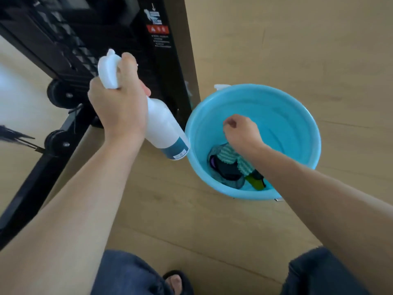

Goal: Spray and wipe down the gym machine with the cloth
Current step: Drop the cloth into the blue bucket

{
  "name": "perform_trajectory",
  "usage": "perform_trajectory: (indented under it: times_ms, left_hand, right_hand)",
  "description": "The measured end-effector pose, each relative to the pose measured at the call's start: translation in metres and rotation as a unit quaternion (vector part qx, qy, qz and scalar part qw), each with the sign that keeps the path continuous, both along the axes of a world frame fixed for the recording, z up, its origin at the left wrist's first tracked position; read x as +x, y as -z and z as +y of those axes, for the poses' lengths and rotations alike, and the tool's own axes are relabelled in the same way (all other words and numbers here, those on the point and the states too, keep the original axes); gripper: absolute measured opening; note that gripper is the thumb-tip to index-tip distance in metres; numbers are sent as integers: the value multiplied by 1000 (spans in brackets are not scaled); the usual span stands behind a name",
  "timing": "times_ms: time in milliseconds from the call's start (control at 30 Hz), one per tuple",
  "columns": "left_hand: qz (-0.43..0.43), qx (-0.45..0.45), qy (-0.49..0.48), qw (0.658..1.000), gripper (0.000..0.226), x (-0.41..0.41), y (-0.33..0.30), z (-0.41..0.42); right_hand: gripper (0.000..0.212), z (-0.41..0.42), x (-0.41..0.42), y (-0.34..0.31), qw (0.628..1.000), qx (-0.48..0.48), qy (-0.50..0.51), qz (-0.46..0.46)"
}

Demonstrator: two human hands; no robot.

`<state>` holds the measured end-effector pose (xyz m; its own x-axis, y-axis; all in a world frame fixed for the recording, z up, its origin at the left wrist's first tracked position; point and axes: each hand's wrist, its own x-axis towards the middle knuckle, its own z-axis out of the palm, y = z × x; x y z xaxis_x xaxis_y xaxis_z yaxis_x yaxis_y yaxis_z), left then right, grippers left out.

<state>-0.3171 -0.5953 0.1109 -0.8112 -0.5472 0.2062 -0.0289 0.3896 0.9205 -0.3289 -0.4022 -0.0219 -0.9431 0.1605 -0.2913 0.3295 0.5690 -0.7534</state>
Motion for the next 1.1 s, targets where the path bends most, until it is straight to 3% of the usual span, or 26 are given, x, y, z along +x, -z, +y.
perform_trajectory:
  times_ms: [100,200,300,500,767,933,1100]
  left_hand:
    - [16,-26,-24,999,43,2,27,-3]
    - [-73,-45,-11,996,53,19,63,-8]
    - [-177,-56,34,982,49,32,98,-13]
    - [-269,-138,155,941,33,51,156,-25]
    - [-413,-213,324,824,31,75,172,-17]
    - [-447,-202,378,785,19,72,169,-15]
    - [-549,-256,462,648,17,65,152,2]
  right_hand:
    - [22,-8,-7,0,1000,-18,-5,19]
    - [23,-10,4,-4,999,-28,-7,19]
    - [25,-9,19,-2,999,-39,-5,19]
    - [24,7,25,7,998,-52,19,29]
    - [23,21,33,0,997,-69,34,11]
    - [21,31,29,-9,992,-103,67,12]
    - [16,41,20,-49,965,-211,133,84]
